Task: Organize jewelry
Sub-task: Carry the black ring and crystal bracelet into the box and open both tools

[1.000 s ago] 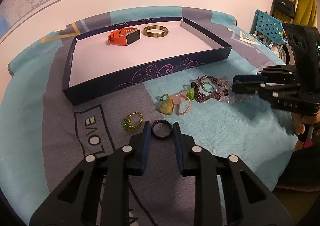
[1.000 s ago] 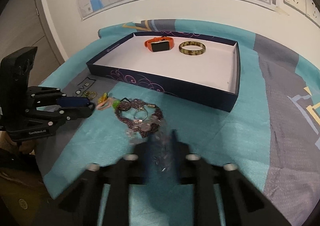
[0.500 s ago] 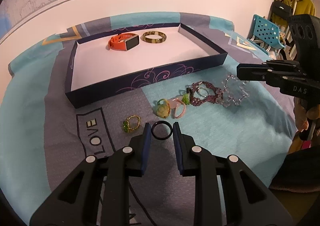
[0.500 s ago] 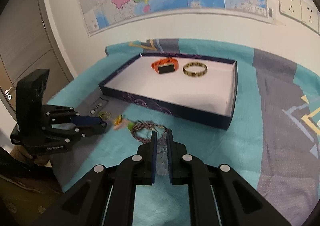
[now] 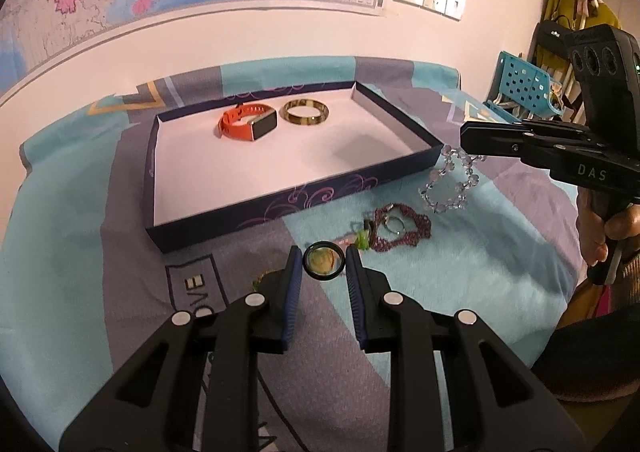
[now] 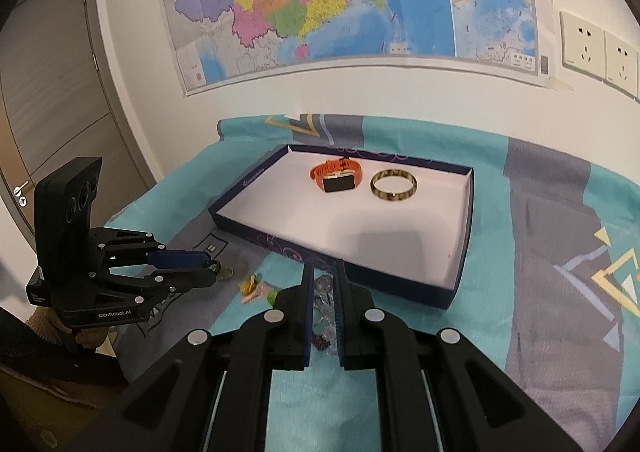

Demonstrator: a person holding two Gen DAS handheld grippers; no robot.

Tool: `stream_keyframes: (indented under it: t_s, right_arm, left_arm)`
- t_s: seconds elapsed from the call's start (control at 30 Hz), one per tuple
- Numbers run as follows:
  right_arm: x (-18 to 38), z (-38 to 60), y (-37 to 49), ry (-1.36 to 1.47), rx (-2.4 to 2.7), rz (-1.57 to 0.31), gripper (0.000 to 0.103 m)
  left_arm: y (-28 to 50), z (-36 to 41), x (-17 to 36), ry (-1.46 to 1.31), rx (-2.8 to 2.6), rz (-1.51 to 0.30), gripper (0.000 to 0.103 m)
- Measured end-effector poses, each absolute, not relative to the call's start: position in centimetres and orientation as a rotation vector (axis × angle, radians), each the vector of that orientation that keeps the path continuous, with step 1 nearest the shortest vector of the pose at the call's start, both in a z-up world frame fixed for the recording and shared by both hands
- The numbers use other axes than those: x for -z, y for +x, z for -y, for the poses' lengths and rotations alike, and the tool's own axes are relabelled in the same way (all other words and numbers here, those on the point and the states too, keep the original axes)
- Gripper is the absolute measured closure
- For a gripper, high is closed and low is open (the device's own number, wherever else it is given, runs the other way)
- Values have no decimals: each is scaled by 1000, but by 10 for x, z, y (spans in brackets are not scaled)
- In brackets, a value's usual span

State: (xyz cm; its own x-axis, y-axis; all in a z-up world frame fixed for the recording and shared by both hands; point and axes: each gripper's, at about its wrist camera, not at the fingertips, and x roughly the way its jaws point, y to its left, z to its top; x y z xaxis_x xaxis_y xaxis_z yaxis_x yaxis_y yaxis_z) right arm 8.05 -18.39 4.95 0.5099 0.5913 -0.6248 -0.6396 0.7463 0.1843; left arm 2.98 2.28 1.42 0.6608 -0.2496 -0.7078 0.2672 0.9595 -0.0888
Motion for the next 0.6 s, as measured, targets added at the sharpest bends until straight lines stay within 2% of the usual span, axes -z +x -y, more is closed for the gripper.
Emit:
stream_keyframes:
  t_s: [0.6]
  right_arm:
    - [-72,170,110,-73,-747,-660,95]
  left_arm:
    - [55,-29,-33,26,272,-740,80]
